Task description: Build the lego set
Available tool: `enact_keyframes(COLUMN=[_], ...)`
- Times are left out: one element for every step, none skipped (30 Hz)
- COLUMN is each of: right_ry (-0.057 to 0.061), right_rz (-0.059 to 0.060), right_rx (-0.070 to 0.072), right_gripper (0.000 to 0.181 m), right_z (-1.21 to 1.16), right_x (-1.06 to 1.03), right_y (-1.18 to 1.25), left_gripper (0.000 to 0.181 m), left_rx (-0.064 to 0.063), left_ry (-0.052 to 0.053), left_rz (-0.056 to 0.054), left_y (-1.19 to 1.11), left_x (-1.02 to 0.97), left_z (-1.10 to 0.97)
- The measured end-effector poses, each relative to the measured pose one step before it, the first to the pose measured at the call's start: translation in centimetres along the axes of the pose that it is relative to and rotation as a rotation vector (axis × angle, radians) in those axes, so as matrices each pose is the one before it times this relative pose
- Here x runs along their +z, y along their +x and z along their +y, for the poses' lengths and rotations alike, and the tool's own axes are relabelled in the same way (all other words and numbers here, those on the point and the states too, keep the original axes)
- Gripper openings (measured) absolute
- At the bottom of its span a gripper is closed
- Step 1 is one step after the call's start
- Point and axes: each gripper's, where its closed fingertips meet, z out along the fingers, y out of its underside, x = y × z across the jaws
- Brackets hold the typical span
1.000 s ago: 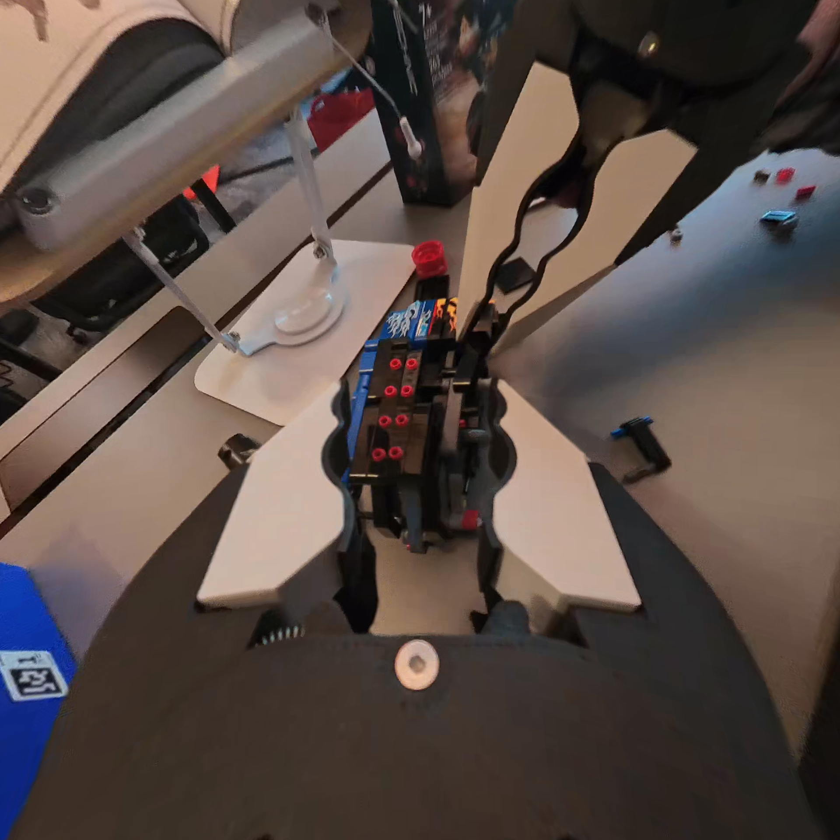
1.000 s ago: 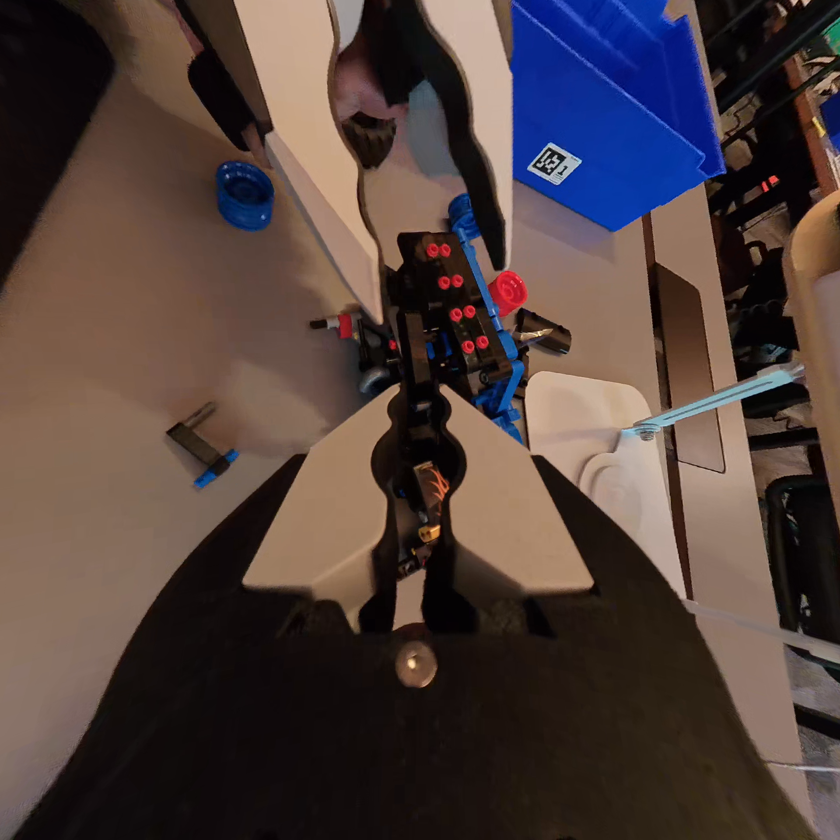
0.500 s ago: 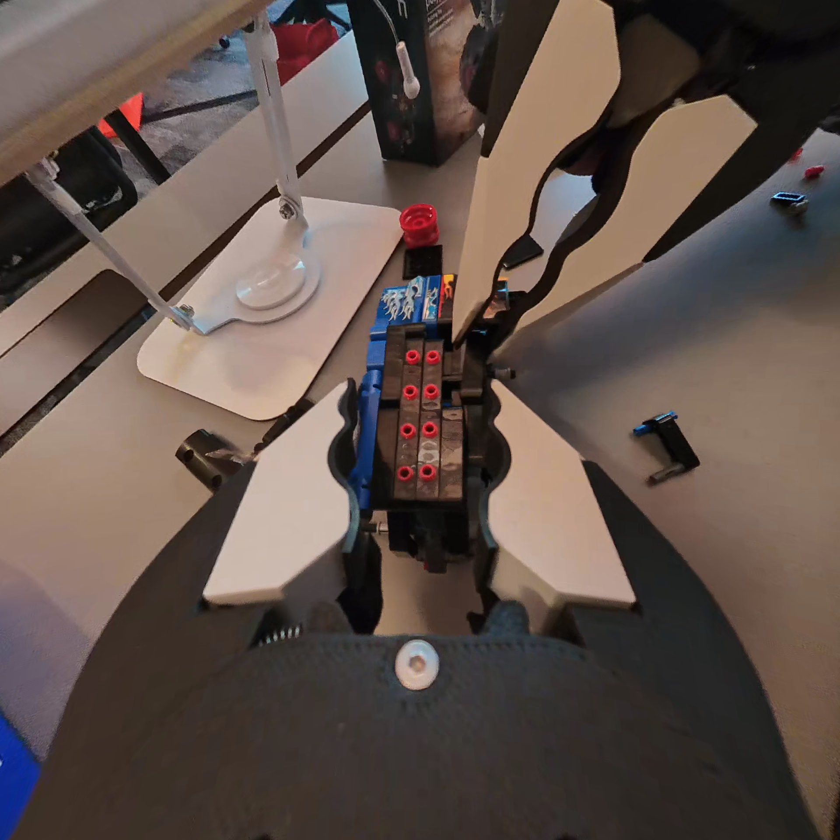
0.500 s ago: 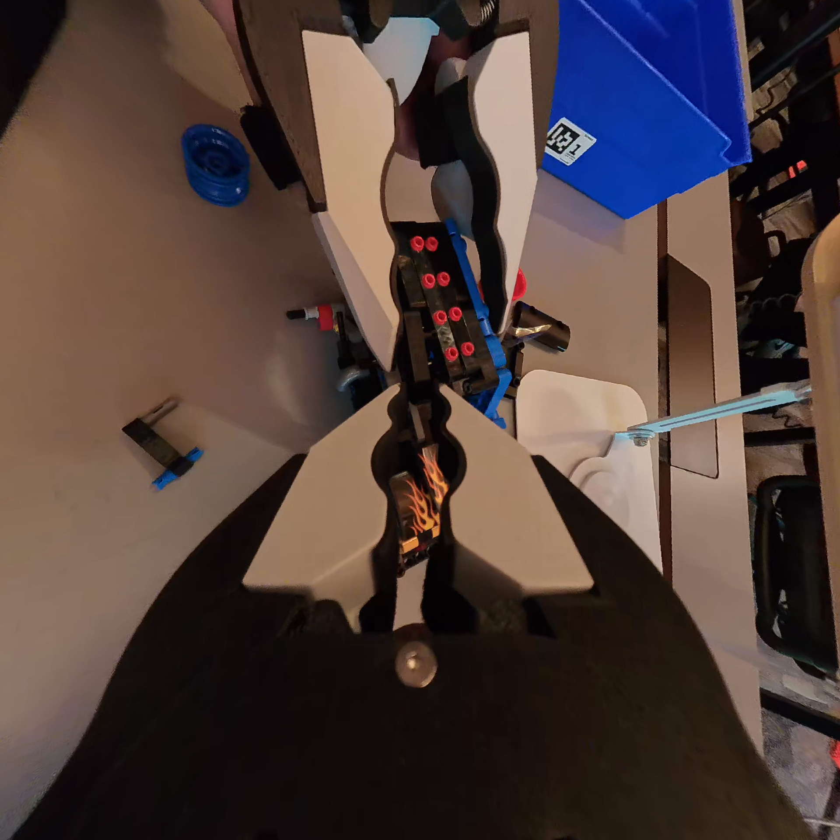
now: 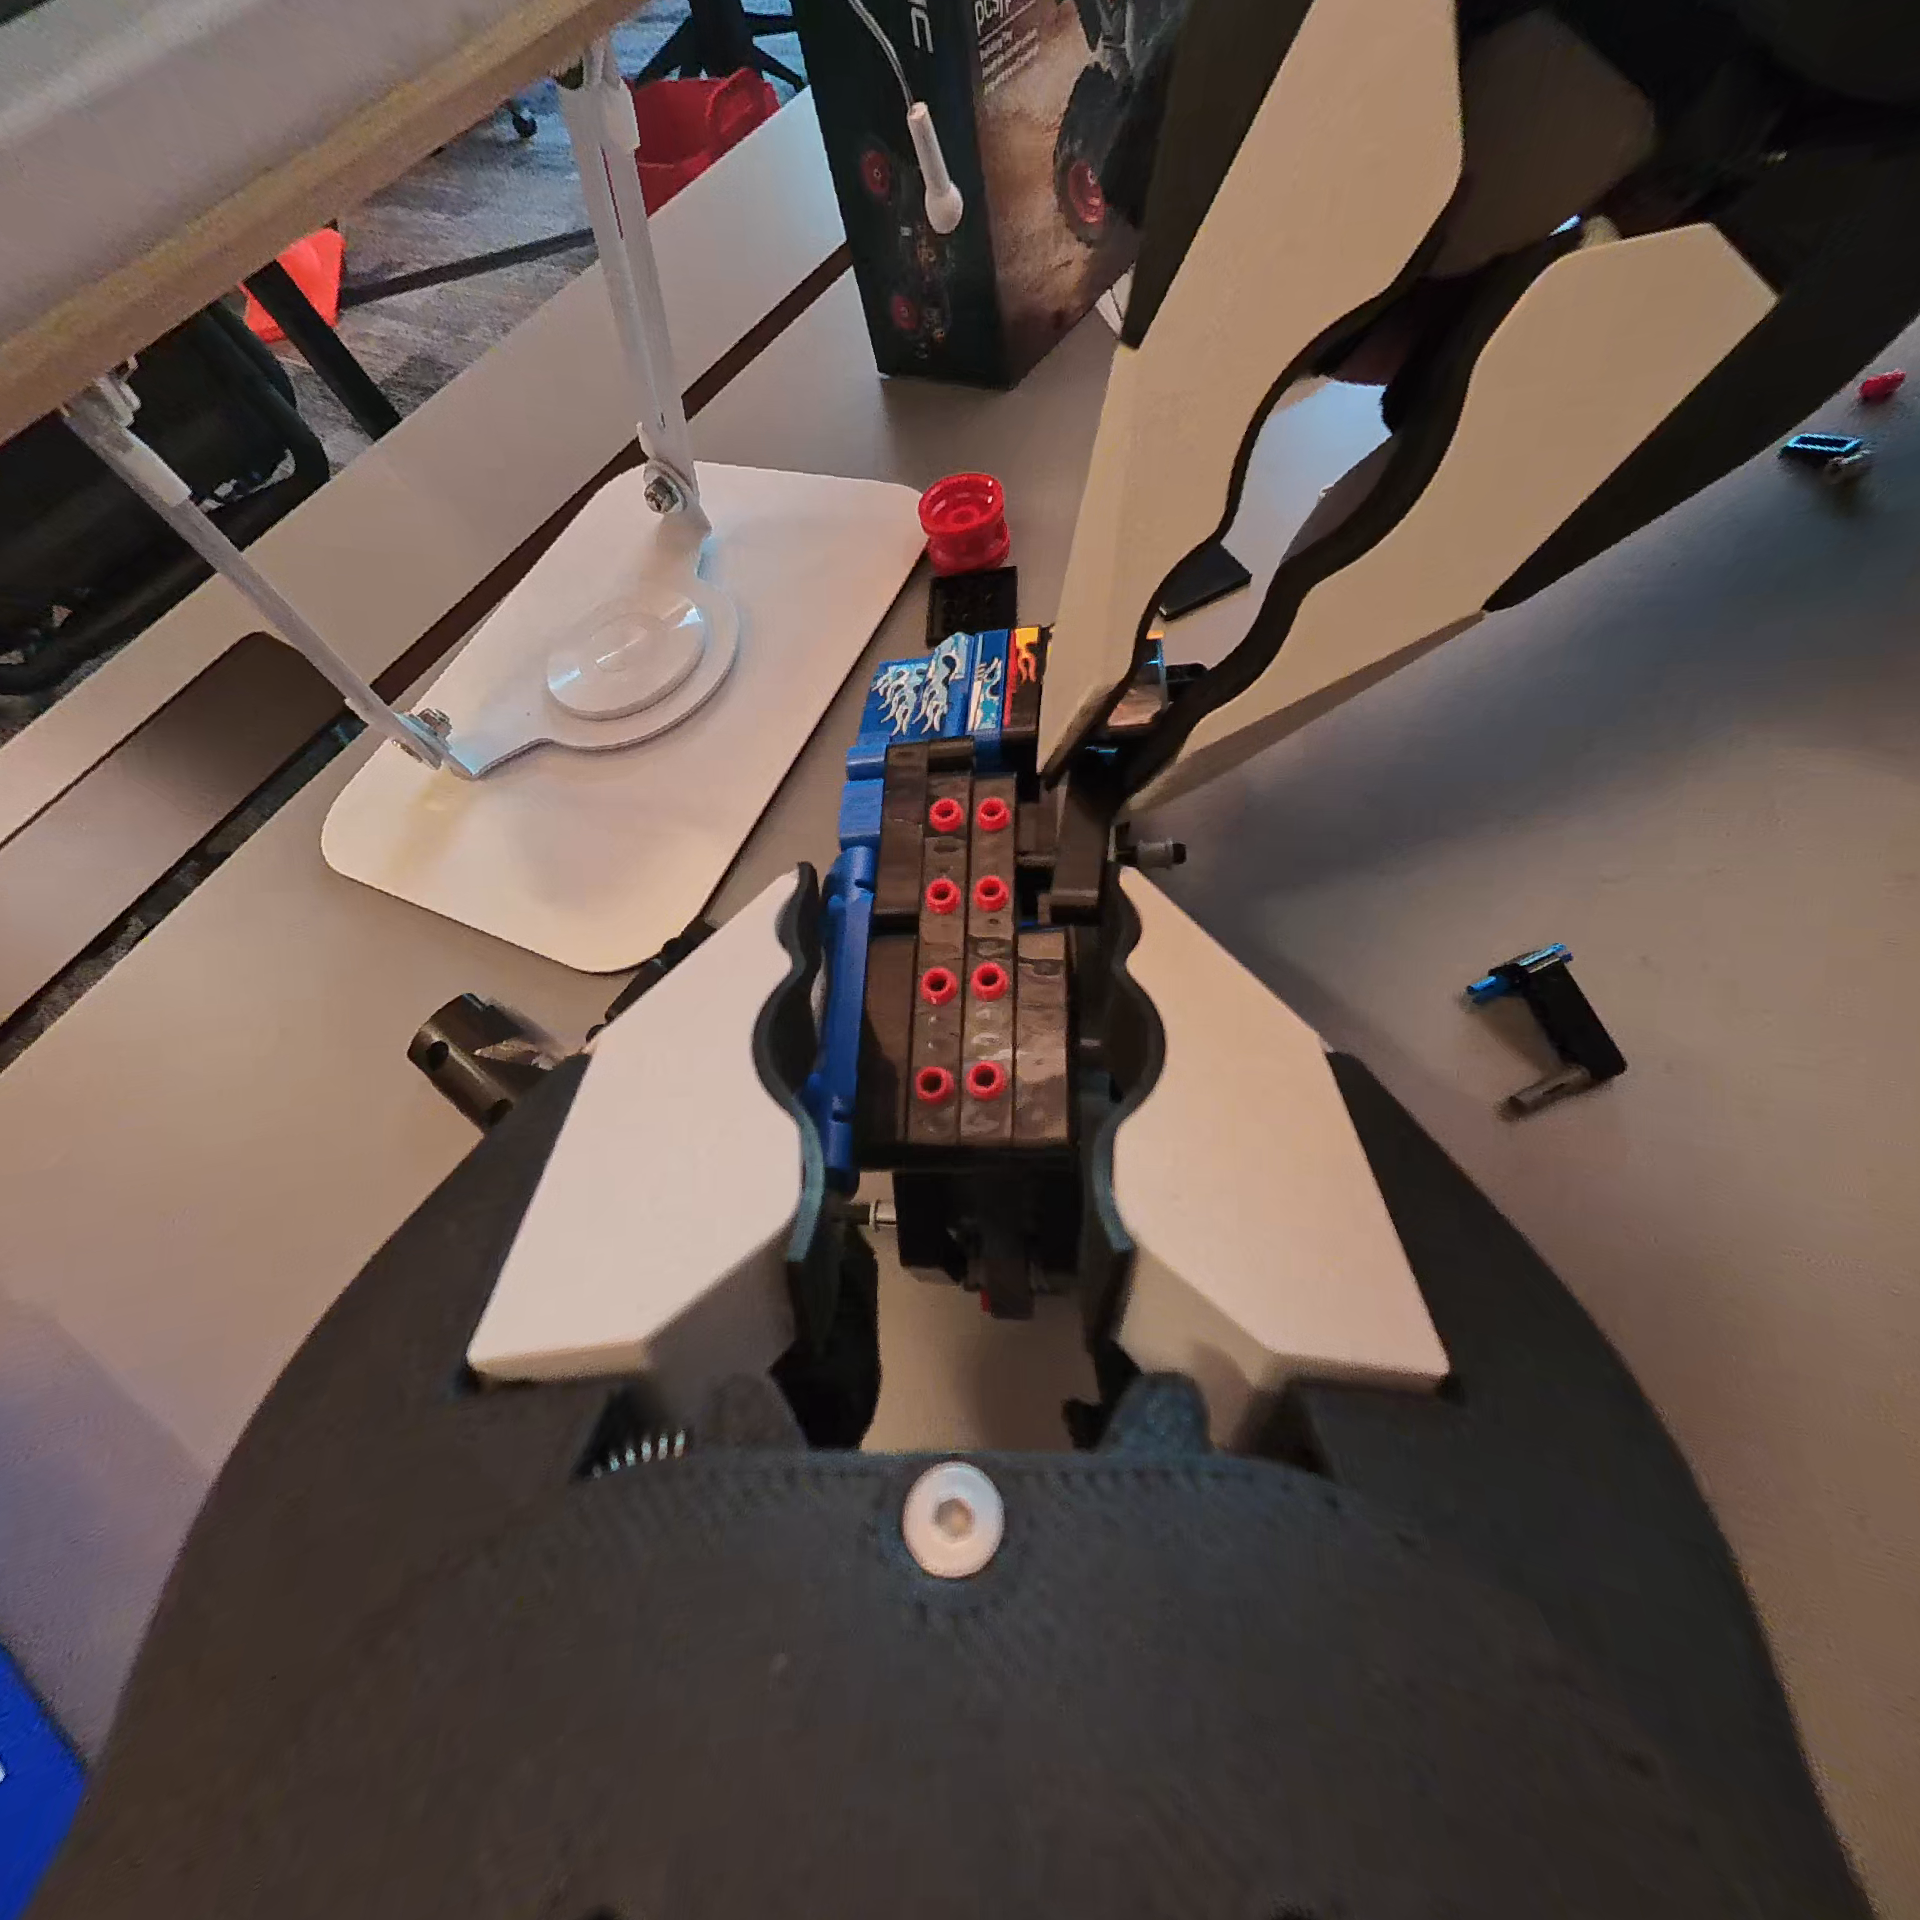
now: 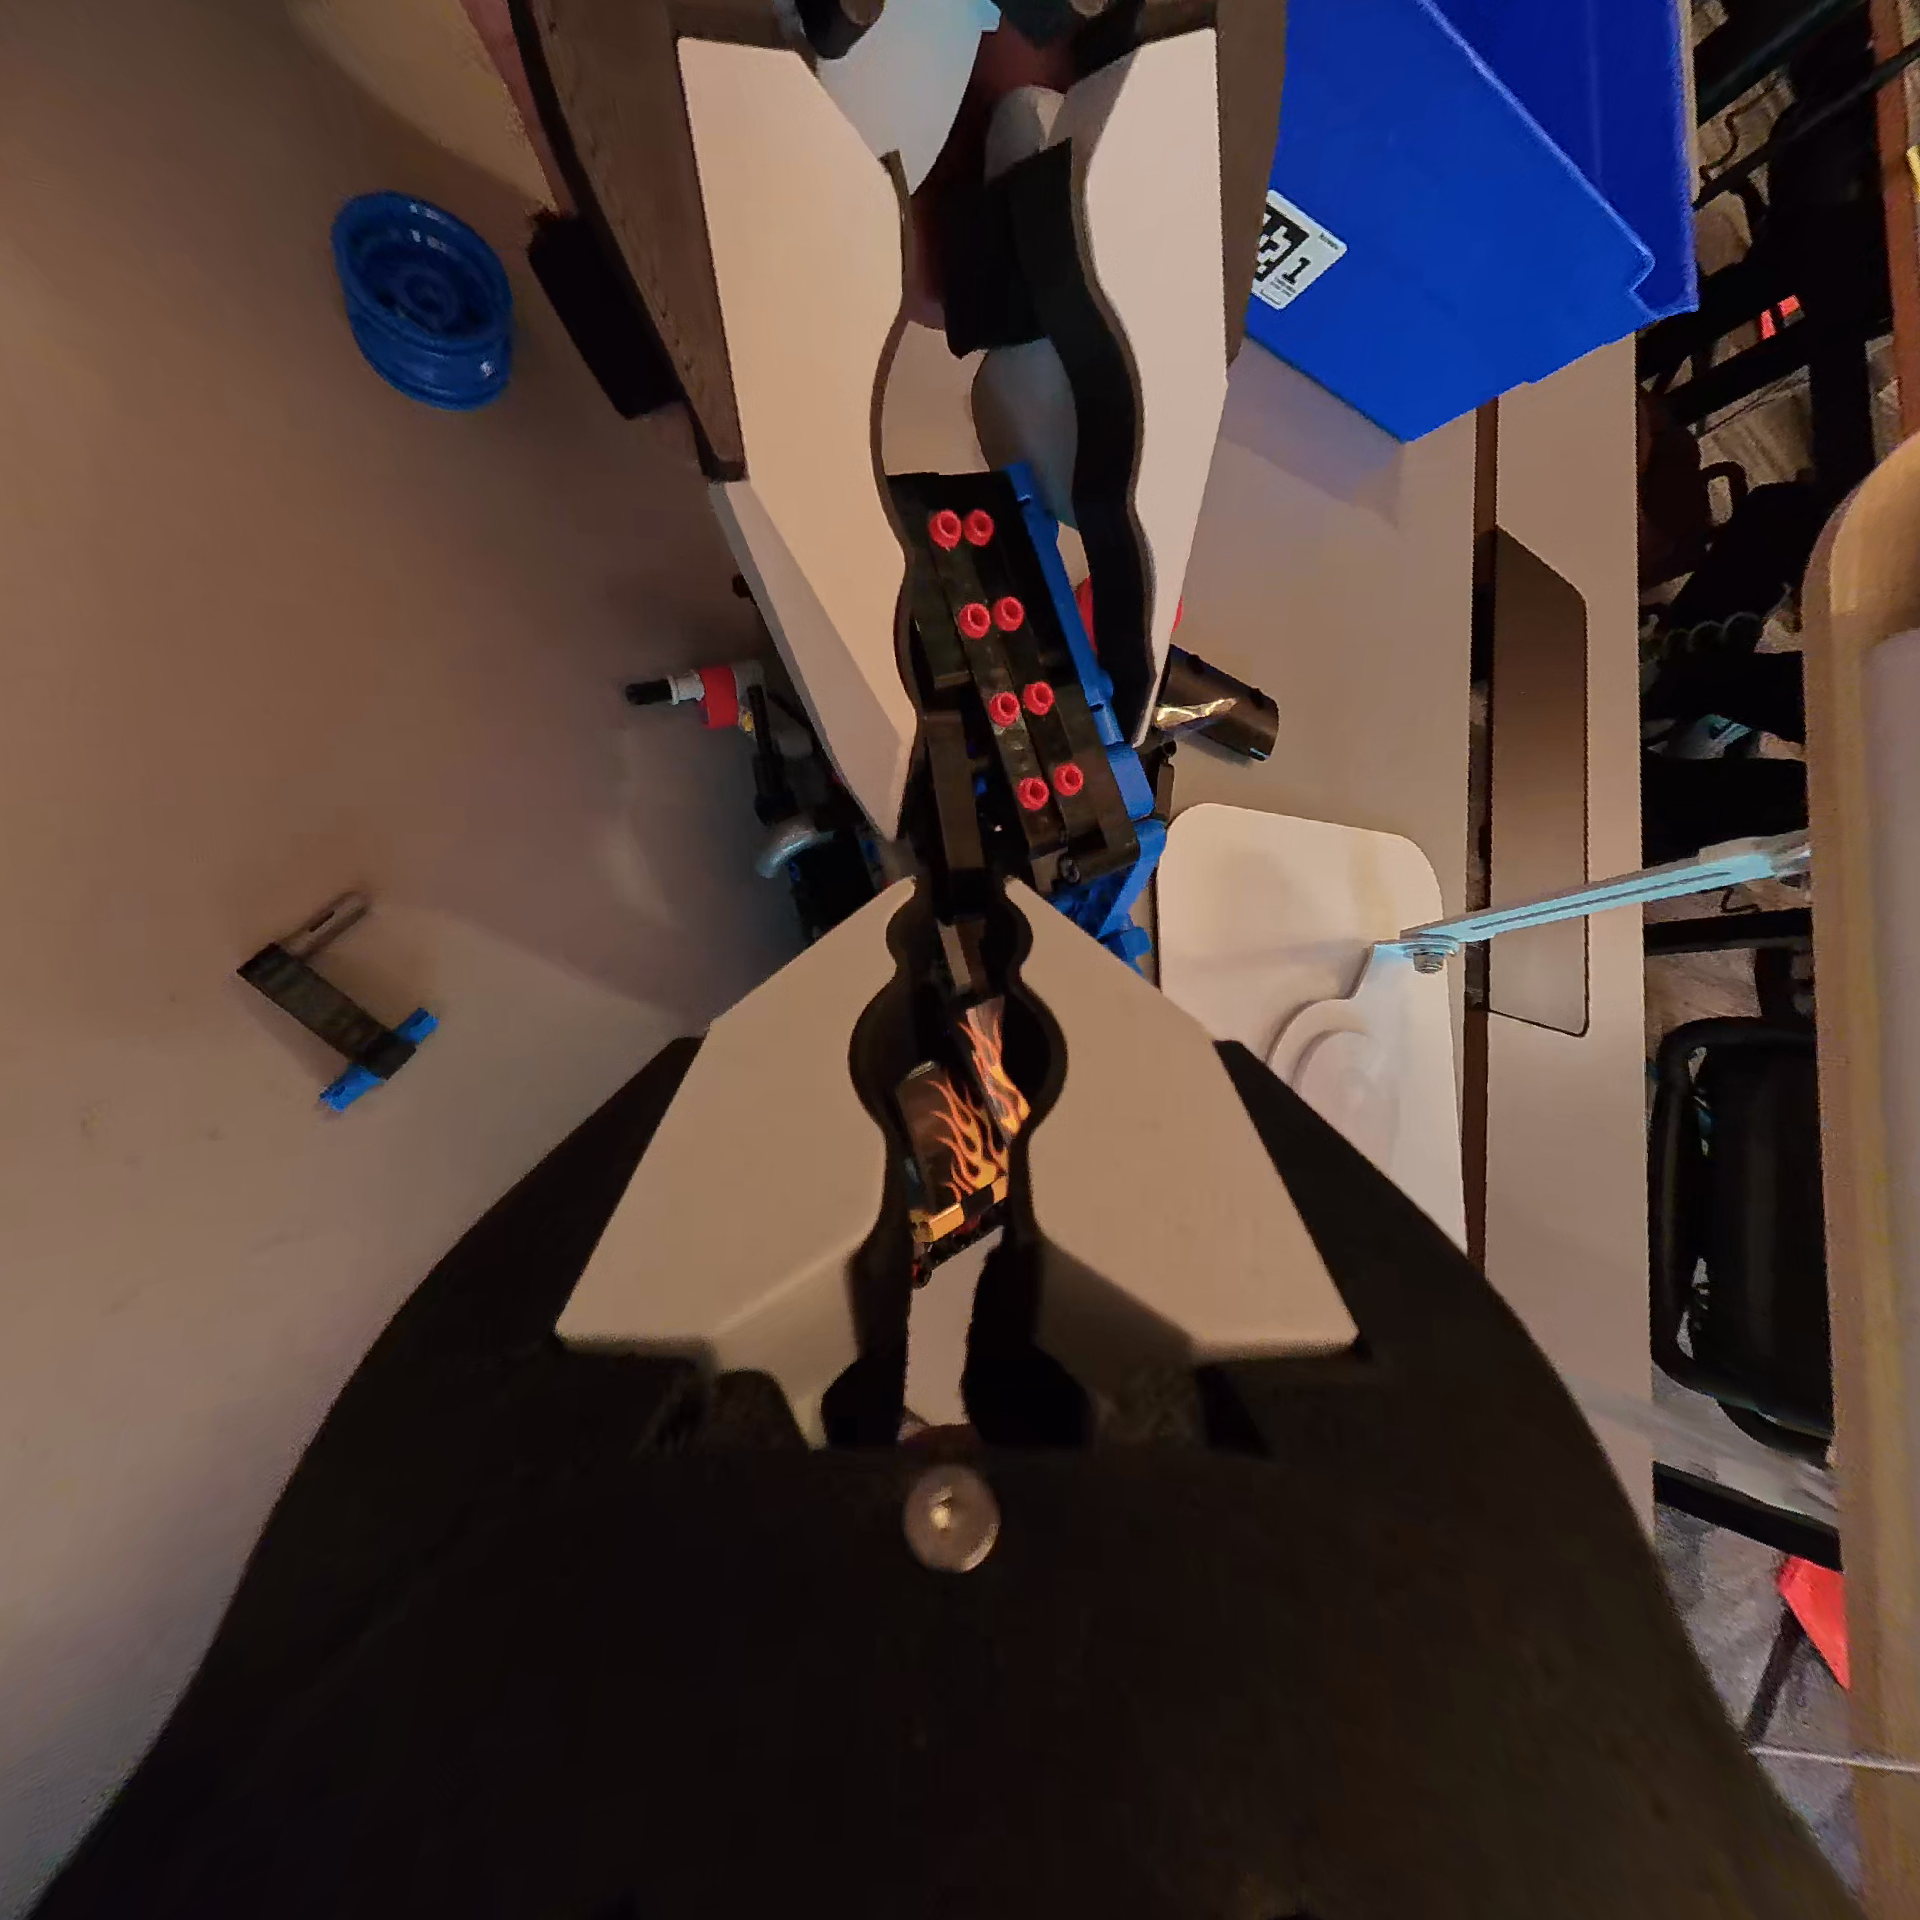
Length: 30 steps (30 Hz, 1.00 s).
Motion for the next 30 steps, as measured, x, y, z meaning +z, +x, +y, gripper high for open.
enact_keyframes(right_ry=[-0.0035,-0.0058,-0.0039,-0.0019,-0.0048,-0.0064,-0.0039,-0.0045,-0.0050,-0.0015,0.0003,-0.0050,-0.0067,-0.0050,-0.0052,-0.0038,-0.0016,-0.0035,-0.0105,-0.0118,-0.0063,-0.0015,-0.0008,-0.0005,0.0053,0.0153,0.0184,0.0092,0.0001,0.0019], right_rz=[0.0079,0.0067,0.0051,0.0018,0.0004,0.0030,0.0015,-0.0049,-0.0064,-0.0048,-0.0032,-0.0054,-0.0050,-0.0098,-0.0129,-0.0122,-0.0149,-0.0122,-0.0134,-0.0125,-0.0075,-0.0069,-0.0060,-0.0019,-0.0058,-0.0169,-0.0203,-0.0093,0.0042,0.0097], right_rx=[-0.0018,-0.0029,-0.0021,0.0034,0.0054,-0.0023,-0.0069,0.0053,0.0059,-0.0050,-0.0099,-0.0128,-0.0114,-0.0038,-0.0060,-0.0111,0.0000,0.0007,-0.0078,-0.0079,0.0006,0.0083,0.0113,0.0117,0.0163,0.0229,0.0229,0.0182,0.0146,0.0106], right_gripper=[0.007,0.007,0.007,0.007,0.006,0.007,0.007,0.007,0.007,0.007,0.006,0.007,0.006,0.007,0.006,0.006,0.006,0.007,0.007,0.007,0.007,0.007,0.007,0.007,0.008,0.008,0.008,0.008,0.009,0.011], right_z=[0.004,0.027,0.026,-0.005,0.019,0.030,0.014,0.004,0.031,0.021,-0.020,0.013,0.001,-0.010,-0.016,-0.036,-0.052,-0.050,0.016,0.052,0.023,0.014,0.002,0.008,0.024,0.031,0.055,0.161,0.242,0.163], right_x=[-0.008,0.035,0.038,0.004,0.012,0.003,-0.007,-0.015,0.017,-0.005,-0.033,-0.004,-0.015,-0.038,-0.067,-0.097,-0.087,-0.033,-0.032,0.030,0.025,0.004,0.017,0.051,0.031,-0.083,-0.202,-0.208,-0.196,-0.181], right_y=[0.055,-0.002,0.006,0.011,0.016,0.000,-0.004,-0.009,-0.022,-0.025,-0.001,-0.041,0.042,0.063,0.030,0.040,0.075,0.129,0.037,-0.045,0.009,0.062,0.069,0.057,-0.030,-0.128,-0.133,-0.042,0.112,0.178], left_gripper=[0.052,0.051,0.051,0.051,0.051,0.051,0.051,0.051,0.051,0.050,0.051,0.051,0.051,0.051,0.051,0.050,0.045,0.045,0.045,0.045,0.045,0.045,0.045,0.045,0.045,0.045,0.045,0.045,0.045,0.046], left_rx=[0.0039,0.0056,0.0044,0.0028,0.0056,0.0033,0.0057,0.0077,0.0039,-0.0003,0.0027,0.0078,0.0087,0.0055,0.0065,0.0041,0.0084,0.0002,0.0082,-0.0014,-0.0037,-0.0045,-0.0038,-0.0021,0.0050,0.0095,0.0014,-0.0051,-0.0052,-0.0049], left_ry=[0.0019,-0.0001,-0.0009,0.0006,0.0023,0.0010,-0.0004,0.0001,0.0014,0.0003,-0.0019,-0.0027,-0.0022,0.0001,-0.0007,-0.0002,0.0047,0.0006,-0.0024,-0.0011,0.0038,0.0034,-0.0007,0.0008,0.0016,0.0003,-0.0006,-0.0006,0.0040,0.0059], left_rz=[-0.0015,-0.0008,-0.0003,-0.0013,-0.0015,-0.0013,-0.0019,-0.0026,0.0009,0.0034,0.0036,-0.0029,-0.0051,-0.0021,-0.0021,-0.0025,0.0015,-0.0025,-0.0035,0.0002,0.0000,-0.0013,-0.0023,0.0011,0.0021,-0.0005,-0.0006,0.0012,0.0033,0.0048], left_y=[-0.011,0.005,0.004,-0.004,-0.013,-0.007,0.024,0.023,0.018,0.018,0.028,-0.016,-0.036,0.005,0.009,0.000,0.072,0.043,0.014,-0.012,-0.045,-0.041,-0.056,-0.008,0.067,0.104,0.111,0.027,-0.015,0.022], left_x=[0.021,0.001,-0.010,0.020,0.014,0.005,0.002,0.013,0.016,0.000,0.008,0.012,0.029,0.011,0.018,0.010,-0.001,0.026,0.005,-0.007,0.020,0.010,0.005,0.002,0.004,0.025,0.044,0.015,-0.008,-0.009], left_z=[0.008,0.023,0.005,-0.002,0.005,0.003,-0.009,-0.003,-0.008,-0.006,0.003,0.010,0.024,-0.005,0.006,0.000,-0.069,-0.034,0.005,0.000,-0.001,-0.010,0.009,0.003,-0.017,-0.052,-0.076,-0.018,-0.015,-0.004])
